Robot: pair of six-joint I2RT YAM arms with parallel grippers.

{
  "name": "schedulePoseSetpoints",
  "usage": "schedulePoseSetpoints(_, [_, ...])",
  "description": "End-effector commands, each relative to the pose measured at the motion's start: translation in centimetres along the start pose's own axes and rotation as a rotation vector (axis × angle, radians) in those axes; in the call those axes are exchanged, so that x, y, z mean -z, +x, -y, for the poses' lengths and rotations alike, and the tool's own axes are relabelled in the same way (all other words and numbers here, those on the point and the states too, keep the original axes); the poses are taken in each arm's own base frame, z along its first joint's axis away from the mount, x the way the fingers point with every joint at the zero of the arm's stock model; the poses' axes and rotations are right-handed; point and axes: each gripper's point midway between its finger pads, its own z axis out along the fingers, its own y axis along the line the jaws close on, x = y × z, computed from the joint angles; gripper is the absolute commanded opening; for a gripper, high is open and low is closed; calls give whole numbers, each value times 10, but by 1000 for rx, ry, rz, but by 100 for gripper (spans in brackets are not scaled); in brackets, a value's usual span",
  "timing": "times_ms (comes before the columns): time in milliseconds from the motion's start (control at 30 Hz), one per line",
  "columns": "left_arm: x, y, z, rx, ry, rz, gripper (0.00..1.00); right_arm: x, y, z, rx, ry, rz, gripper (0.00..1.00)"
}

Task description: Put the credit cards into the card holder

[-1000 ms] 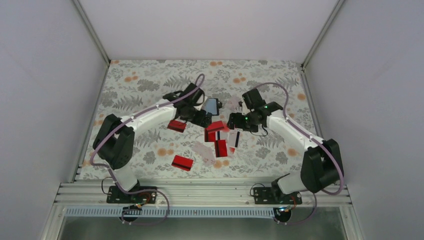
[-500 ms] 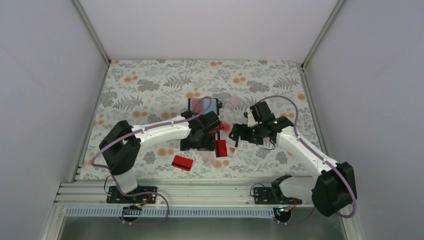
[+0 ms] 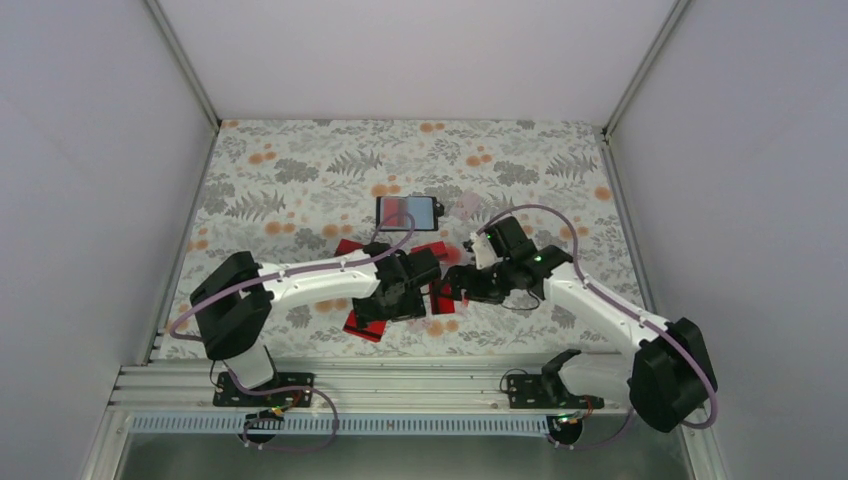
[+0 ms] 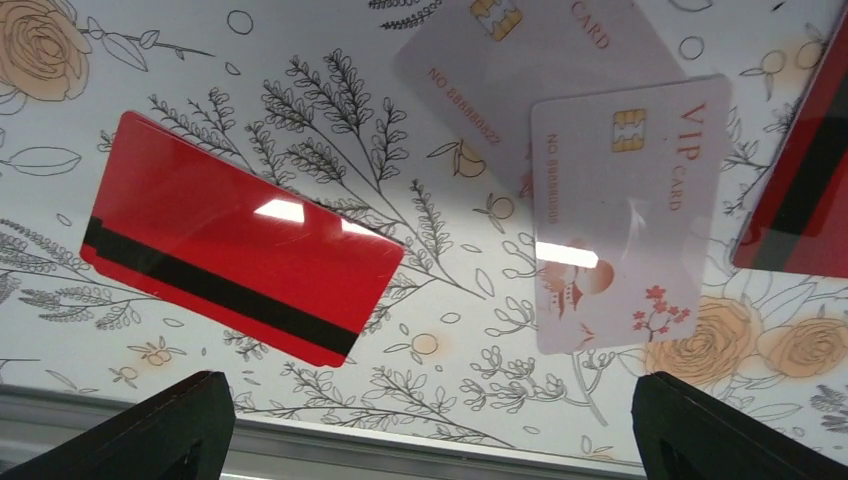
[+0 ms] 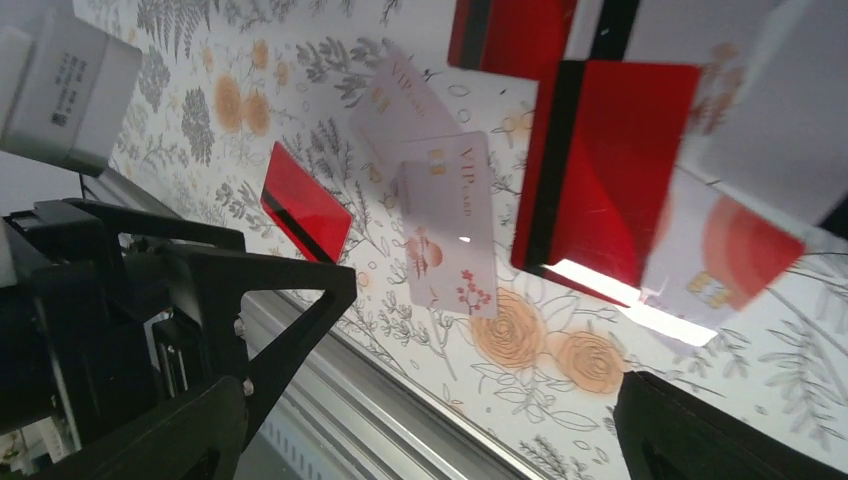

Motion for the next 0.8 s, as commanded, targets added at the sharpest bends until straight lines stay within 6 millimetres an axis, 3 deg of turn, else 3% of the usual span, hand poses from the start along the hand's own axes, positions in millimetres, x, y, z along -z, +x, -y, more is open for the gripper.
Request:
schedulePoseSetpoints(0, [4,-6,16,59,77,28,98,-17,2,-14,32,-25,-33,93])
schedulePoseSetpoints(200, [-10,-14,45,12,150,45,81,-36,-3,-18,37,-2,-48,92])
schedulePoseSetpoints(433, [-20,-21,73,-38,102,10,90,-22,-17,13,-44,150,57,93])
schedulePoseSetpoints(567, [-37,-22,72,-39,56,-37,90,-7,-24,39,-130,235,116,93])
schedulePoseSetpoints(767, [-43,-26,75,-34,63,-46,89,17,-29,60,-198,258,203,95])
